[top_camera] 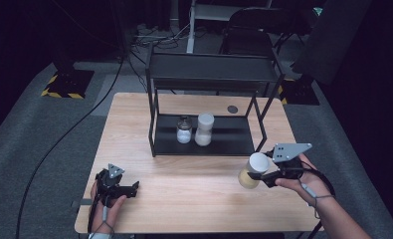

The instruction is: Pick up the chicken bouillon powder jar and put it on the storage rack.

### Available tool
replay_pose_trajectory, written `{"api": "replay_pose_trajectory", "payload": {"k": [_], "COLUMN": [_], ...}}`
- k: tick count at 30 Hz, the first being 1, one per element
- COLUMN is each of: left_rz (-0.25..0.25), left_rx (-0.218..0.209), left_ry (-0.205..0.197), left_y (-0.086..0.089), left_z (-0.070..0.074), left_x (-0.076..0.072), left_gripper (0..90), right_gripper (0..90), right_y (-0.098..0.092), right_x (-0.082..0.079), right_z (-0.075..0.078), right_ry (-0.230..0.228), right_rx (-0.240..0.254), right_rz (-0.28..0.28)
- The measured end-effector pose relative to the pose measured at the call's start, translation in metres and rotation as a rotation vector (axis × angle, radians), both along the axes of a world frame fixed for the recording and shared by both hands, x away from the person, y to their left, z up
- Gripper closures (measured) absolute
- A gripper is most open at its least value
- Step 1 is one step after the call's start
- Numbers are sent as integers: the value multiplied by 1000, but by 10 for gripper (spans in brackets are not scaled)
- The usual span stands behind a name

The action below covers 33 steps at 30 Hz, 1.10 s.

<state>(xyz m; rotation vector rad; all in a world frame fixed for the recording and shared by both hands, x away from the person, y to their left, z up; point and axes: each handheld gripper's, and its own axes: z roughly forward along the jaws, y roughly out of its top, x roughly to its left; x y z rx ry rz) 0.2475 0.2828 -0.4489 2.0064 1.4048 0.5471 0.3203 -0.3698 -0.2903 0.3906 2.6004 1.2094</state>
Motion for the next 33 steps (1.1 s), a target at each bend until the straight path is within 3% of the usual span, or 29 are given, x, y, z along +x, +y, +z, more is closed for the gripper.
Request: {"api": "replay_pose_trajectory", "payload": {"k": [33], "left_rz": [10], "left_rx": [-1], "left_ry": [0], "left_y": [-1], "left_z": [0], "left_x": [0], "left_gripper": [5], "right_gripper": [336], "right_y": [18], "right_x": [90], "right_z": [27], "right_ry": [-1], "right_rx": [25], "right_rz": [-59]}}
